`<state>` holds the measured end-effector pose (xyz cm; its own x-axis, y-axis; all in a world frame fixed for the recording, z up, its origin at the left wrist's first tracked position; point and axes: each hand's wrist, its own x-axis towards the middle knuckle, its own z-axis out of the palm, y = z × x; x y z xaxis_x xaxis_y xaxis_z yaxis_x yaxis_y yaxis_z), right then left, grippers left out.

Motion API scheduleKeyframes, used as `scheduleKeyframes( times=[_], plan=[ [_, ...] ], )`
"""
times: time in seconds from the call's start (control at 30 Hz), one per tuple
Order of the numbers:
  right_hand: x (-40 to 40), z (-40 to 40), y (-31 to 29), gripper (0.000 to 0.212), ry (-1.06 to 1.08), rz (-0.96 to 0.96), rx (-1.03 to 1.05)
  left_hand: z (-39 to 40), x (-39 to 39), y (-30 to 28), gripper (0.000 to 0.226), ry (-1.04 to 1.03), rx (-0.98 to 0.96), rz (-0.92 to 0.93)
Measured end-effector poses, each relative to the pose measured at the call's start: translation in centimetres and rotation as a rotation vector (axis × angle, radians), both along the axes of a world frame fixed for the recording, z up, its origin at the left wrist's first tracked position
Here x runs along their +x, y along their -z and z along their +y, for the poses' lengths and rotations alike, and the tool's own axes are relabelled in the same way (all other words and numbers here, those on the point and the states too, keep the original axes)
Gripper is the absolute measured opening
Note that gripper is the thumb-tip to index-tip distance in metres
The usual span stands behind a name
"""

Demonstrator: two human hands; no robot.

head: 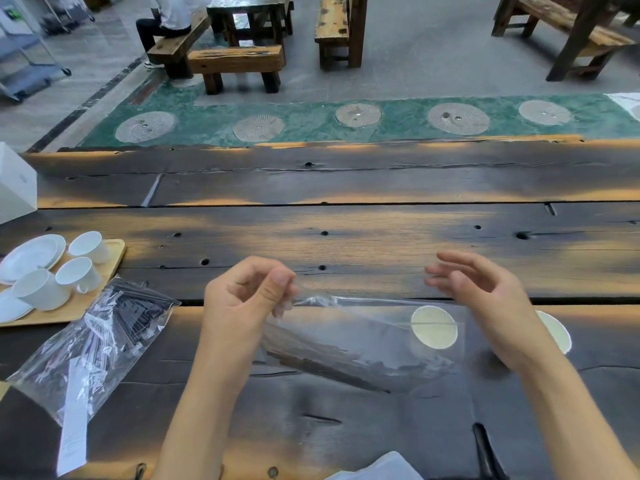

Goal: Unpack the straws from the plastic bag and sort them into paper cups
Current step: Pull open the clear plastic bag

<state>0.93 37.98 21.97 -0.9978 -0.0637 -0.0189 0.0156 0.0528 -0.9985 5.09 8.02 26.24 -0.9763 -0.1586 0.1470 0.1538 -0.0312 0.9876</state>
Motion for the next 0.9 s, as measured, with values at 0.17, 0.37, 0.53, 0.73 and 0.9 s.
scheduleKeyframes(
  times=[0.17, 0.37, 0.53, 0.73, 0.9],
  plan=[
    [1.6, -1.7, 2.4, 0.076, -0.186, -0.068, -0.323, 0.0, -0.5, 0.9, 0.016, -0.134, 0.176, -0.066],
    [1.8, -3.9, 2.0, 0.029, -0.092, -0.059, -0.174, -0.8, -1.1, 1.6, 0.016, -0.238, 0.241, -0.148],
    [1.2, -4.8, 0.3, 0.022, -0.057, -0.086, -0.149, -1.7, -1.7, 2.3, 0.021, -0.316, 0.319, -0.243],
    [1.0, -5.3, -0.4, 0.032, -0.052, -0.120, -0.067, -1.7, -2.0, 2.4, 0.019, -0.417, -0.335, -0.110],
    [1.0, -6.0, -0.6, 0.028, -0.079, -0.154, -0.068, -0.7, -2.4, 2.0, 0.037, -0.187, -1.174, 0.297]
  ],
)
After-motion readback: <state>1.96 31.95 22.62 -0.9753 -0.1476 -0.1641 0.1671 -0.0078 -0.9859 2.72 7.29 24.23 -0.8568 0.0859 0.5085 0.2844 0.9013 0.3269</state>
